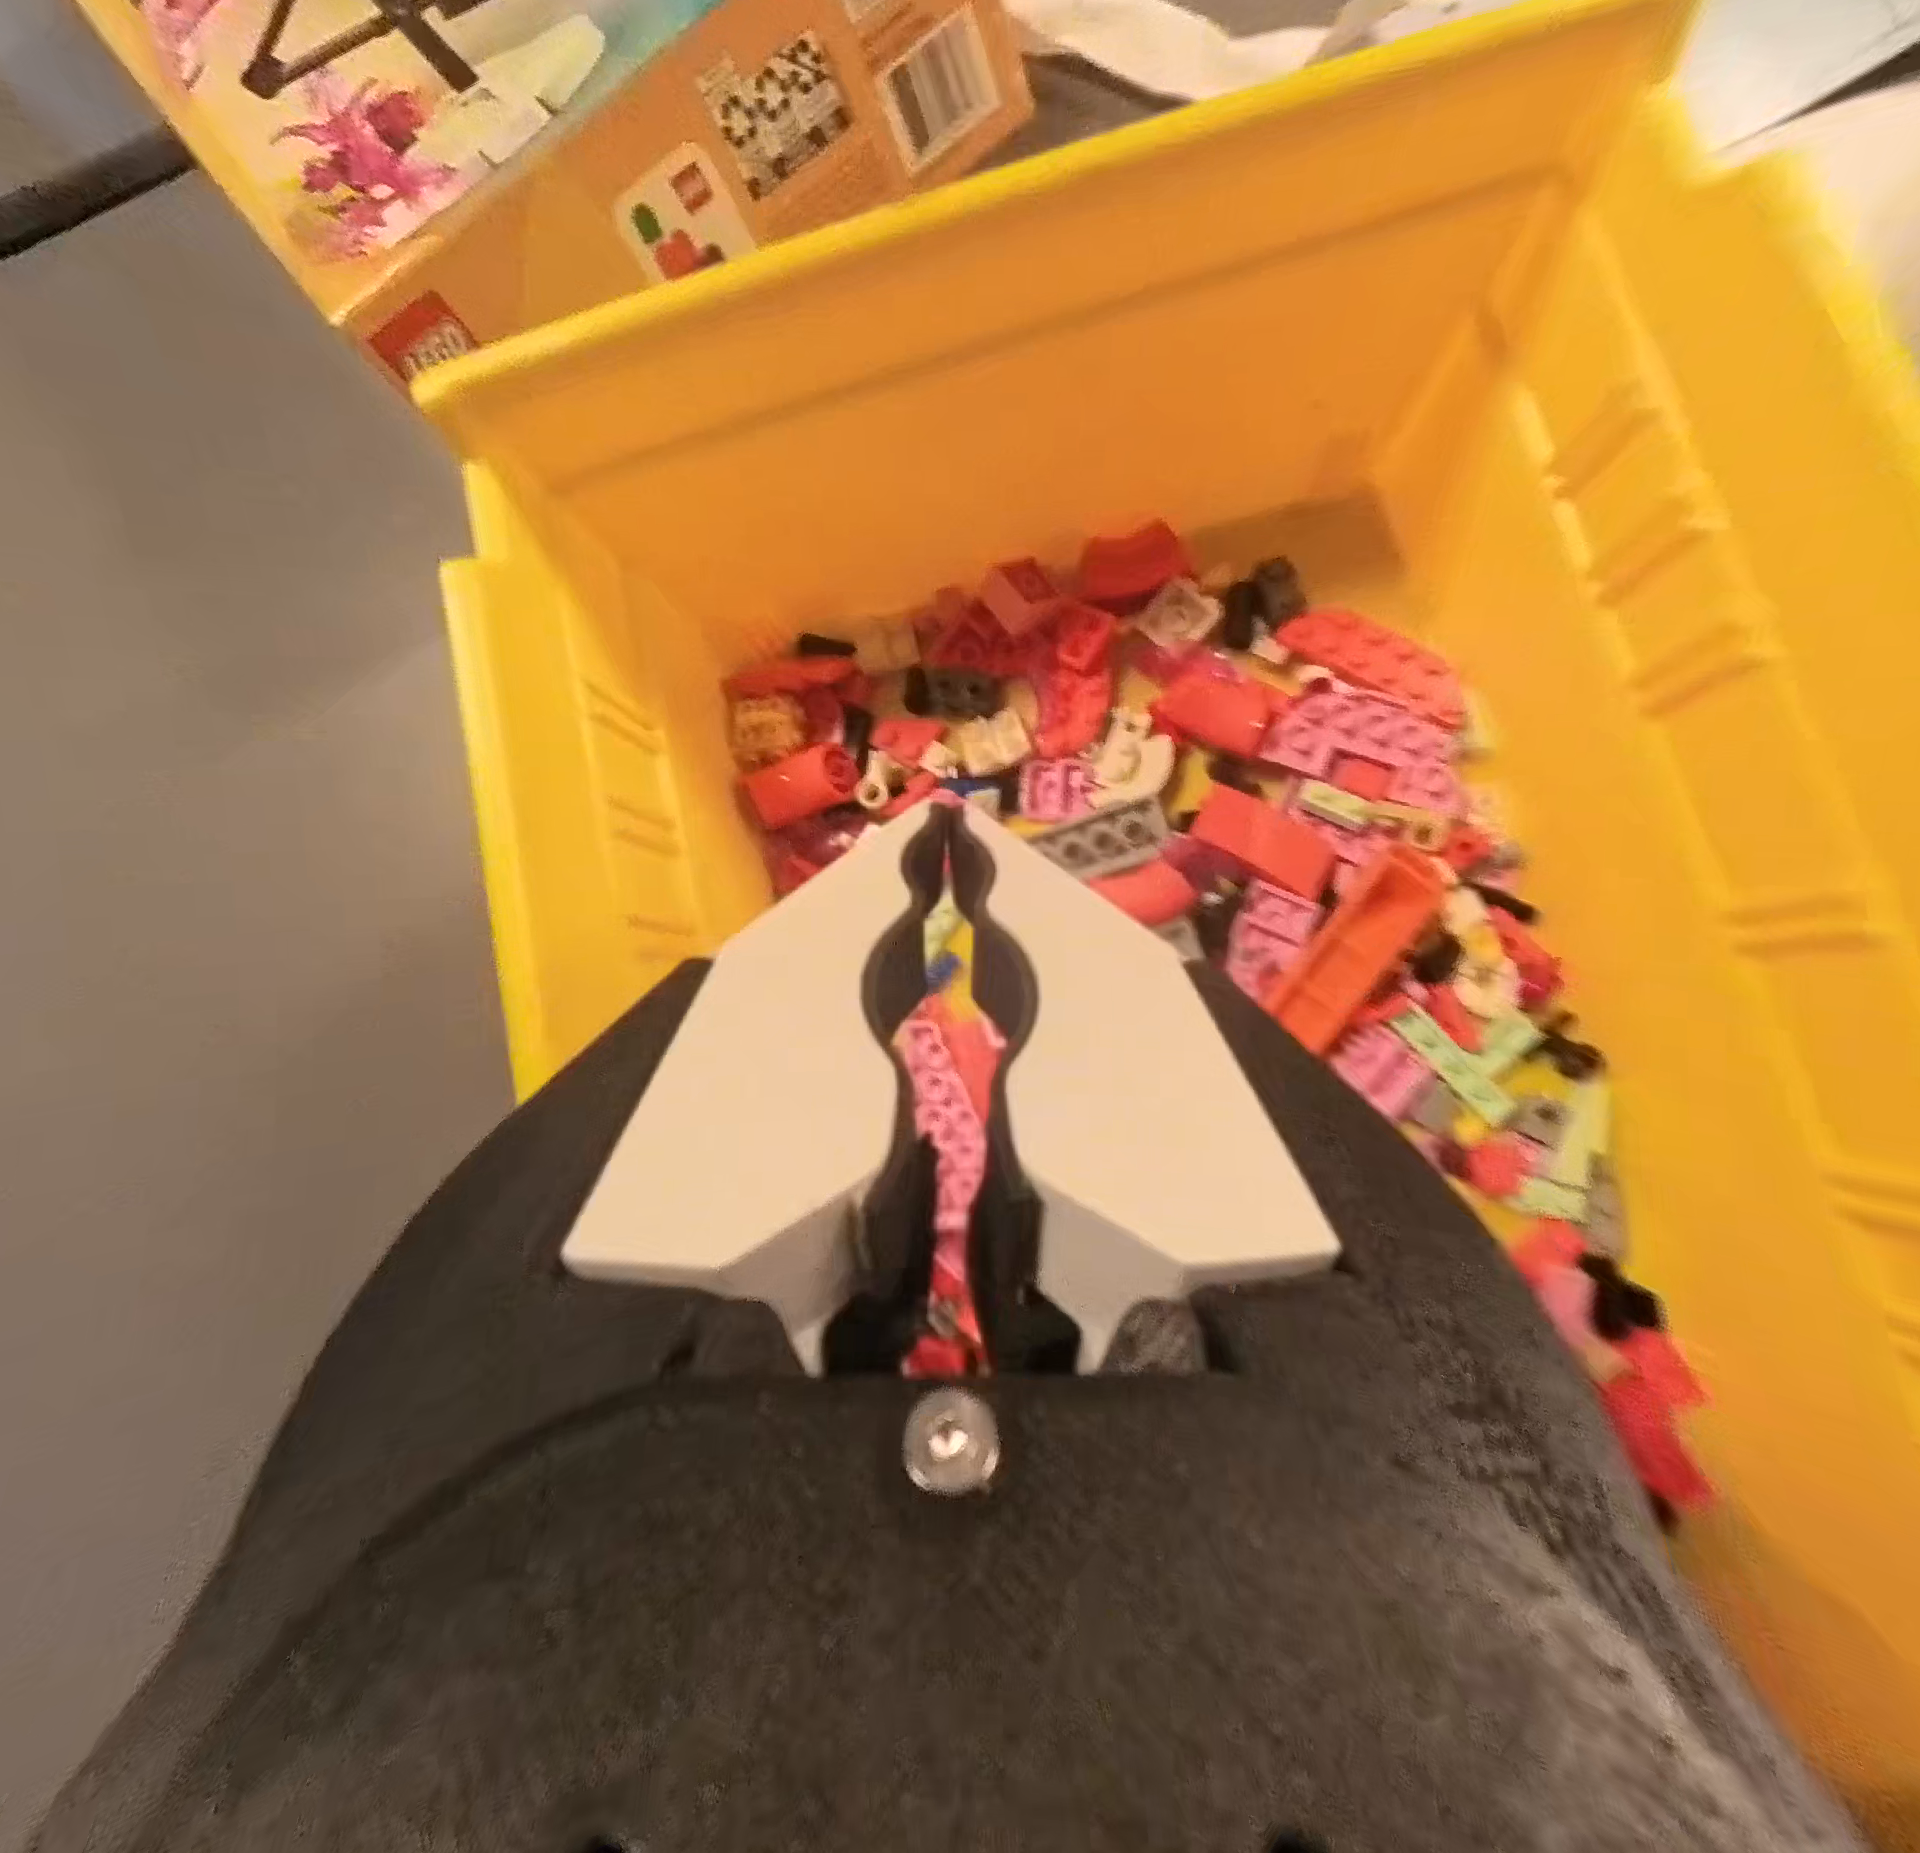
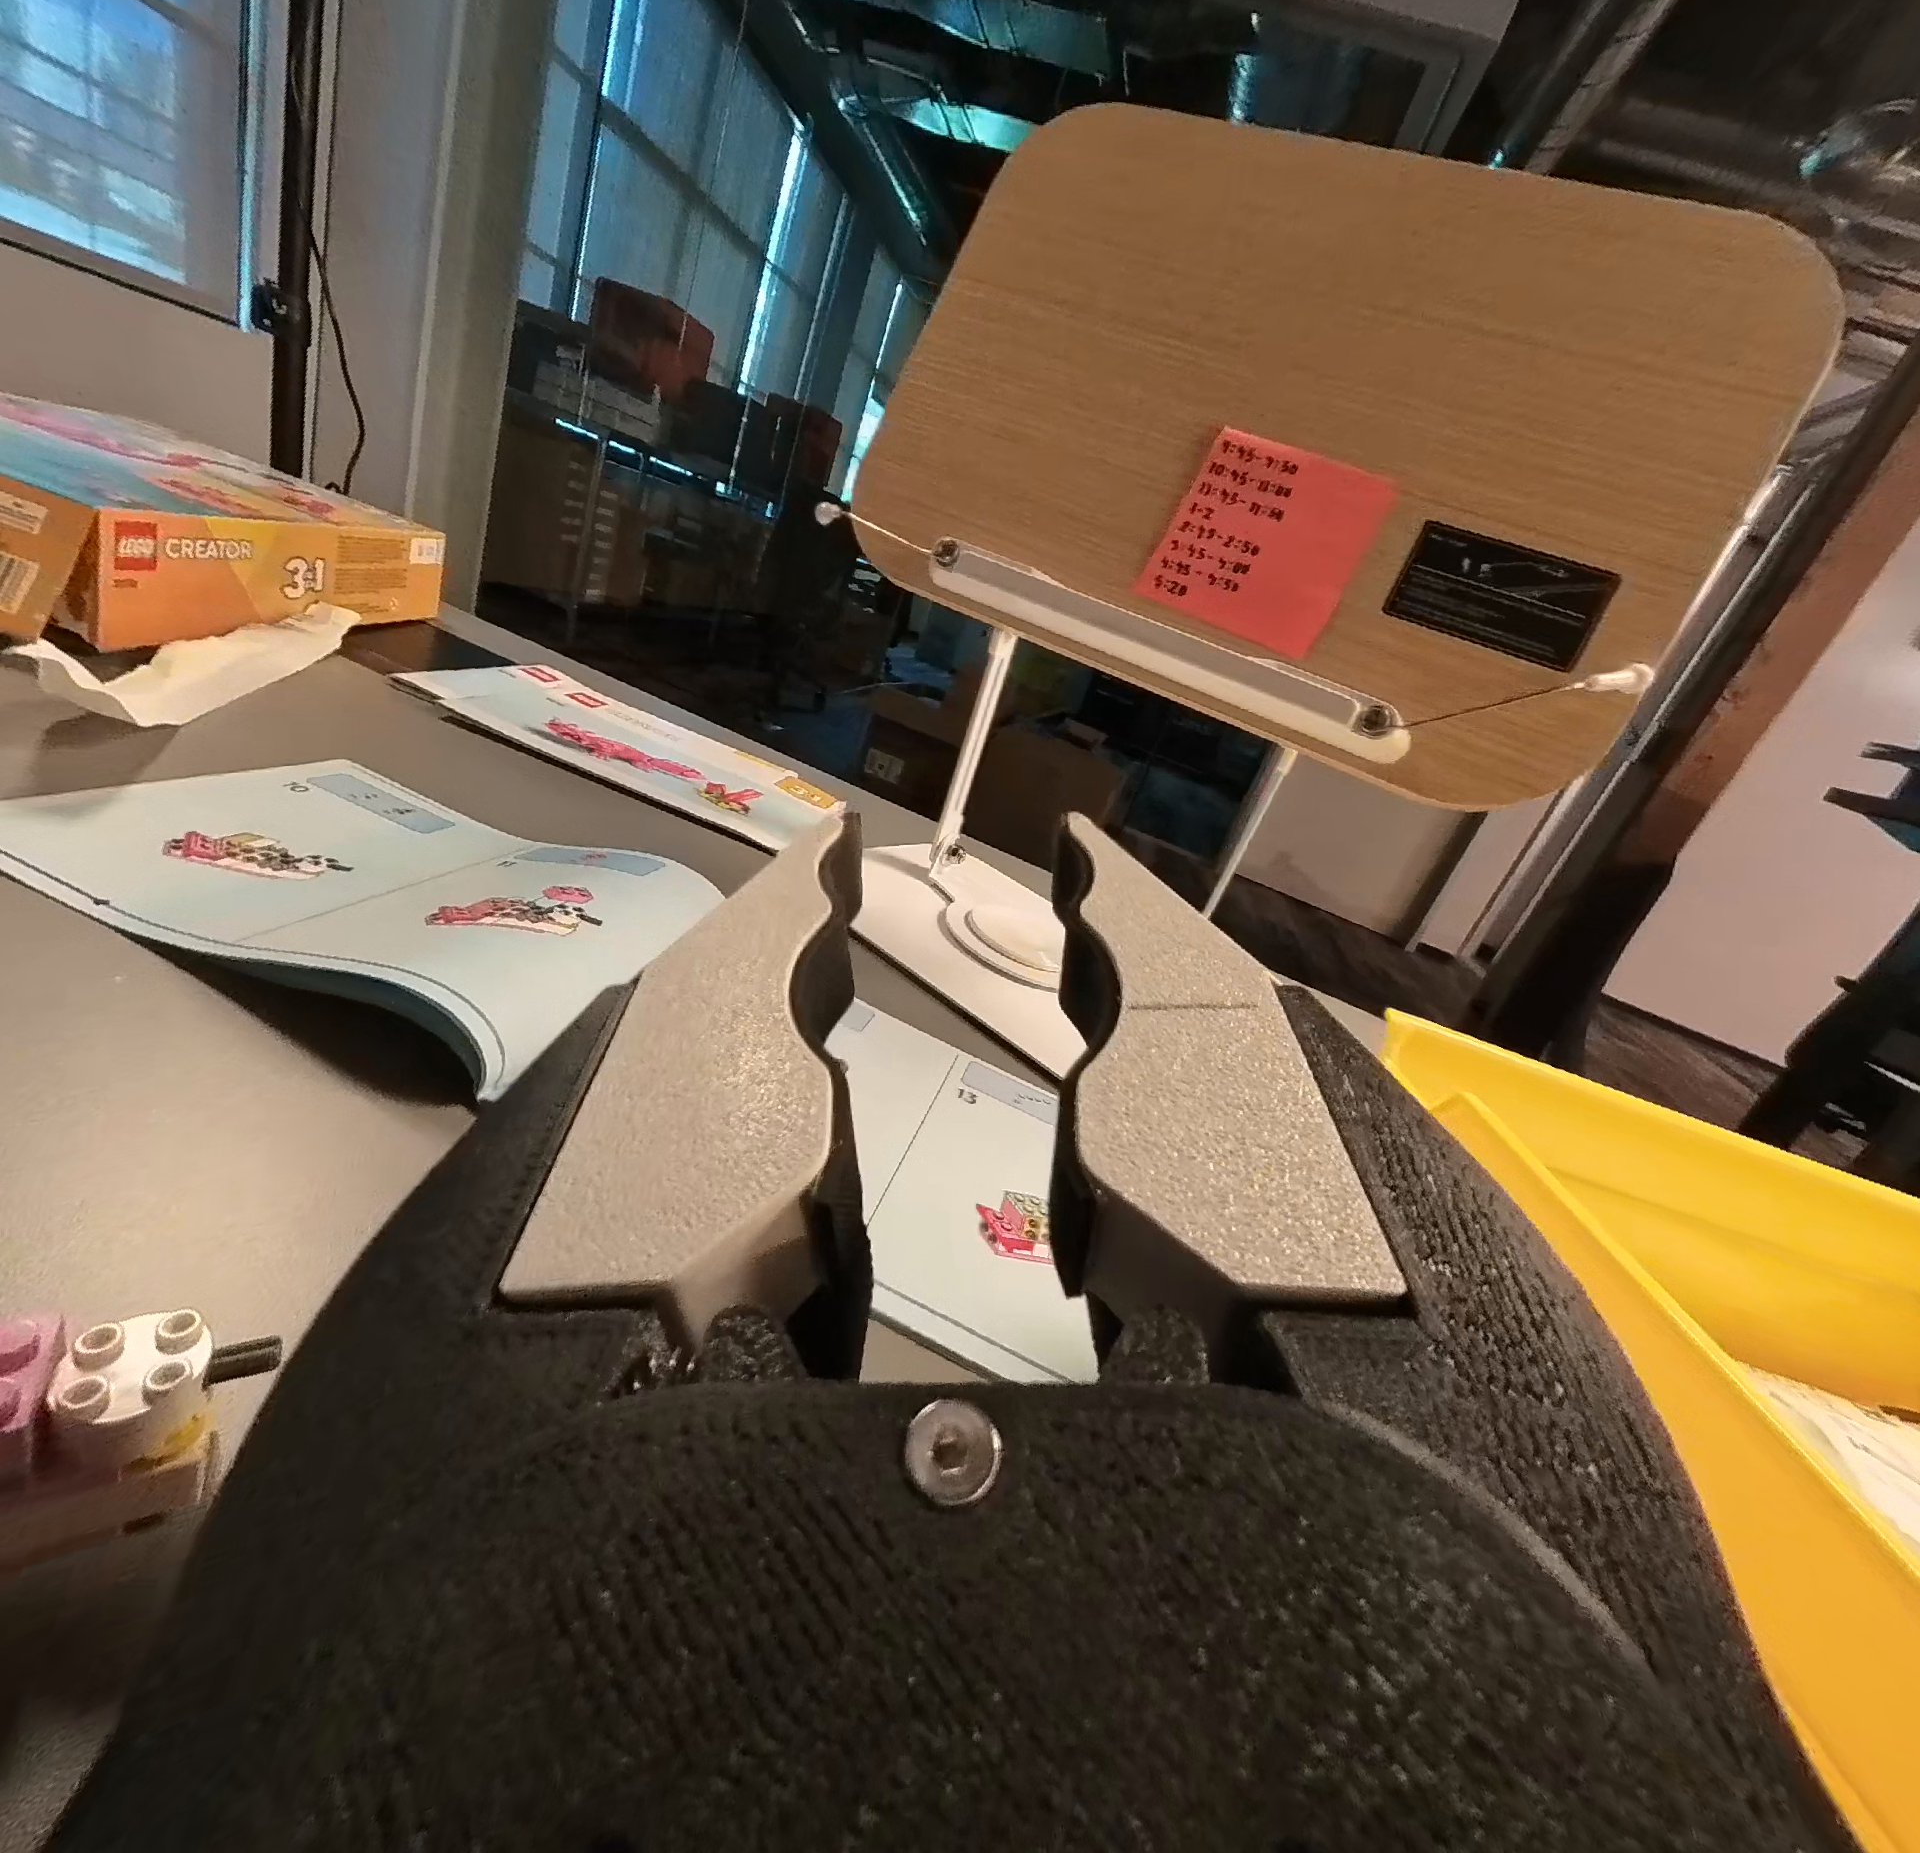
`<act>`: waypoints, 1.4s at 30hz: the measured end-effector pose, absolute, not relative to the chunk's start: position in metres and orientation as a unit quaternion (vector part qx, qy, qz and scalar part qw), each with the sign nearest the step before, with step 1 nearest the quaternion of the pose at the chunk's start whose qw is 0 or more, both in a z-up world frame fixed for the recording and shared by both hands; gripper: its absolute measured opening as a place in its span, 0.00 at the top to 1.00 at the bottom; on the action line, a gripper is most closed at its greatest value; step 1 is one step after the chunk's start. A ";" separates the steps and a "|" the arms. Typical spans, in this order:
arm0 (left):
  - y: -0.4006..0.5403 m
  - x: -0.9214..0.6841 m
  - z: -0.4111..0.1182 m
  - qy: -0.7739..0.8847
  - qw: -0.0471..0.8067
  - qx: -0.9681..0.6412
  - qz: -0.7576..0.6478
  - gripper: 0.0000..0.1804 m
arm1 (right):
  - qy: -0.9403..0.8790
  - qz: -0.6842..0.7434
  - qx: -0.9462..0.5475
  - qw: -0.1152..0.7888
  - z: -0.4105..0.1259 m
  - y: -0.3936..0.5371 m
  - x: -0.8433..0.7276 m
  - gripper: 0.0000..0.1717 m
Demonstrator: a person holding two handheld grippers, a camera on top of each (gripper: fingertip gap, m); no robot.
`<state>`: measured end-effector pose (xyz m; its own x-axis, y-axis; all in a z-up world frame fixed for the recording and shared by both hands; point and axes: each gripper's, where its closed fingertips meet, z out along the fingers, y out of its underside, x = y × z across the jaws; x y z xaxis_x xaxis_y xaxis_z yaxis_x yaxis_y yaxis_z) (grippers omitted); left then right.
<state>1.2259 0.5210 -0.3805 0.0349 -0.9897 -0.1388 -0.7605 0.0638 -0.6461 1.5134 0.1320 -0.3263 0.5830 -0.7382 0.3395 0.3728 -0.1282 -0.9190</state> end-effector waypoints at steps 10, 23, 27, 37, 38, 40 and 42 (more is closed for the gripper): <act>0.504 1.225 -0.438 0.719 0.176 -0.656 -0.148 1.00 | 0.129 -0.441 -0.629 0.627 -0.331 0.139 1.511 0.80; 0.501 1.204 -0.407 0.681 0.185 -0.681 -0.196 0.99 | 0.121 -0.436 -0.627 0.634 -0.329 0.141 1.508 0.81; 0.529 1.221 -0.406 0.669 0.236 -0.690 -0.145 1.00 | 0.120 -0.436 -0.629 0.632 -0.330 0.141 1.508 0.81; 0.452 1.275 -0.411 0.749 0.115 -0.581 -0.297 0.80 | 0.114 -0.438 -0.639 0.622 -0.334 0.144 1.509 0.82; 0.448 1.275 -0.417 0.763 0.104 -0.571 -0.283 0.73 | 0.114 -0.439 -0.640 0.620 -0.334 0.145 1.509 0.82; 0.447 1.272 -0.432 0.798 0.102 -0.549 -0.227 0.62 | 0.112 -0.441 -0.641 0.618 -0.335 0.145 1.509 0.82; 0.444 1.270 -0.439 0.821 0.108 -0.523 -0.199 0.62 | 0.110 -0.443 -0.643 0.616 -0.335 0.146 1.508 0.82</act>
<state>1.2704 0.4443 -0.4389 -0.4289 -0.9028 0.0306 -0.8166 0.3730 -0.4405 1.5083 0.1459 -0.3351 0.5842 -0.6859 0.4339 0.4039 -0.2180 -0.8884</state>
